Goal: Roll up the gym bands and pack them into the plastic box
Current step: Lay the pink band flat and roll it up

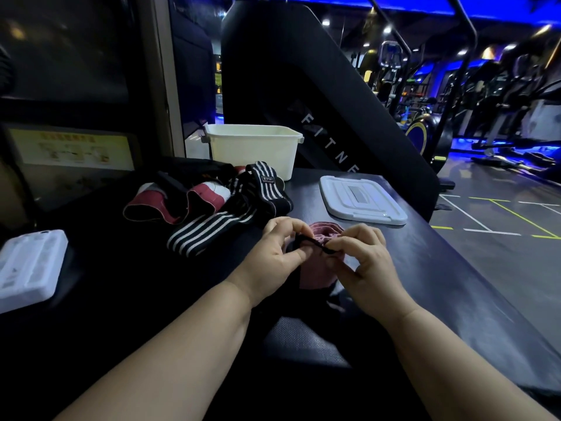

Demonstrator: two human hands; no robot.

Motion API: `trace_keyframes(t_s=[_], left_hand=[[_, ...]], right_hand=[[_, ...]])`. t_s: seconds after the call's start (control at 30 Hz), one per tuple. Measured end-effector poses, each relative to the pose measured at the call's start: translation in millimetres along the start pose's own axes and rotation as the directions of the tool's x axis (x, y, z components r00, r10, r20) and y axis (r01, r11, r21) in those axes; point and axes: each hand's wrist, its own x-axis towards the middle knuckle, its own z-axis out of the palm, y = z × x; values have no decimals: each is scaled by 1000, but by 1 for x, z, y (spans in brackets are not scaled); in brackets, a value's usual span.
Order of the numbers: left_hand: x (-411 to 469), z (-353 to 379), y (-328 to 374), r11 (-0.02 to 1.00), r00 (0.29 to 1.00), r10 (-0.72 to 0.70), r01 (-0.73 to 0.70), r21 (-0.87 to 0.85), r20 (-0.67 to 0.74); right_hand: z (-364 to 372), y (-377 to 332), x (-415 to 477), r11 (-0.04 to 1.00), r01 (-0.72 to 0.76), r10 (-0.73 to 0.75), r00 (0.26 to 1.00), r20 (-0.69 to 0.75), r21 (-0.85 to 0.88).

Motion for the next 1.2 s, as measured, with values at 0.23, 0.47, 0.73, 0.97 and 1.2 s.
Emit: trace_keyframes(t_s=[0.23, 0.47, 0.73, 0.97, 1.2], left_hand=[[1, -4, 4, 943, 985, 150, -117, 313, -83], [17, -20, 29, 809, 990, 33, -107, 578, 136], [22, -19, 26, 738, 987, 92, -156, 657, 131], [7, -15, 6, 825, 962, 273, -217, 522, -31], [1, -12, -14, 920, 958, 253, -194, 340, -138]], right_hand=[[0, 0, 0, 998, -60, 60, 998, 22, 16], [0, -6, 1, 971, -110, 79, 986, 149, 211], [2, -3, 0, 961, -192, 157, 971, 181, 200], [0, -3, -3, 924, -255, 217, 963, 158, 286], [-4, -6, -2, 769, -379, 359, 923, 142, 515]])
